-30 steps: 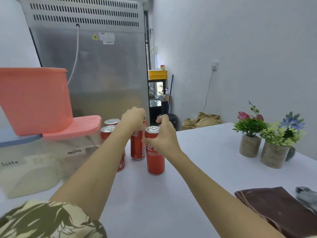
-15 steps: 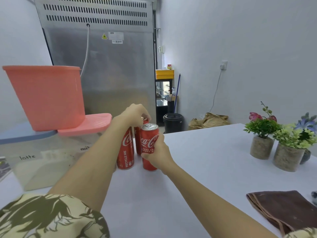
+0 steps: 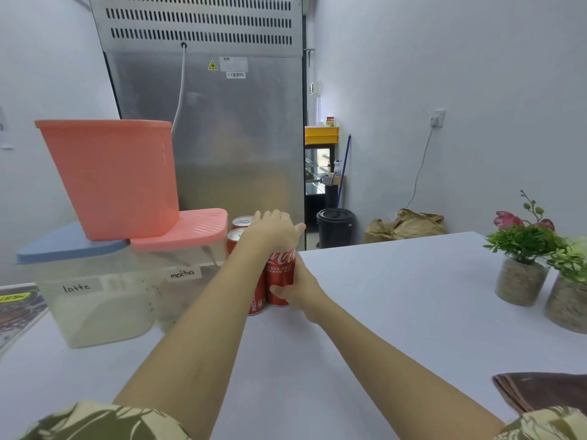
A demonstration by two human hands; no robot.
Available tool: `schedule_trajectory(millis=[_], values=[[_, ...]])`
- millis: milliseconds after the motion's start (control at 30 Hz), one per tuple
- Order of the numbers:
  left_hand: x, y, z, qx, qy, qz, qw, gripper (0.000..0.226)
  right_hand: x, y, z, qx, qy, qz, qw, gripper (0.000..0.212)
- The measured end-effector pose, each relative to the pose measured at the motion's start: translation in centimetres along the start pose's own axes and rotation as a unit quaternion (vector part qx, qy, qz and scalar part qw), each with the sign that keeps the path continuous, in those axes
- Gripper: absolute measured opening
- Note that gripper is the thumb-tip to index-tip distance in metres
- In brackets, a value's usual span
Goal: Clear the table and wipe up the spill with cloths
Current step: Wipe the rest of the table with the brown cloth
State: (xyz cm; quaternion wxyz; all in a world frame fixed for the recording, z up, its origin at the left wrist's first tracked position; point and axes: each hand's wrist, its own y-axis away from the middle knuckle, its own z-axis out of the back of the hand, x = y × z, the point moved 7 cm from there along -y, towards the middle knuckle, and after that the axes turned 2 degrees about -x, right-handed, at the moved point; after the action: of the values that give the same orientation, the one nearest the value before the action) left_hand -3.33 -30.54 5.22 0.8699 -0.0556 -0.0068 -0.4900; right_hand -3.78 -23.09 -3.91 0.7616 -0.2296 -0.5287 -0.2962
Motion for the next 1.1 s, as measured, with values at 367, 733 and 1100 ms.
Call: schedule_trajectory(millis=[367, 733, 1100], values=[[-6.7, 0.5, 3.1, -0.089, -0.021, -0.023, 0.996, 0.070, 2.8, 3.6, 12.2, -0.106, 0.206, -0.043, 0.972, 0.068], [-28.5, 1.5, -0.7, 0.130, 0.274, -0.215, 0.928, 0.068, -3.2, 14.4, 32.2, -0.421, 0.260, -0.106, 0.862, 0.039], [-37.2, -0.9, -5.1, 0.110, 0.573, -0.105, 0.805, 0.105, -12.0, 15.2, 38.3, -0.484, 0.023, -0.176, 0.857, 0.084]])
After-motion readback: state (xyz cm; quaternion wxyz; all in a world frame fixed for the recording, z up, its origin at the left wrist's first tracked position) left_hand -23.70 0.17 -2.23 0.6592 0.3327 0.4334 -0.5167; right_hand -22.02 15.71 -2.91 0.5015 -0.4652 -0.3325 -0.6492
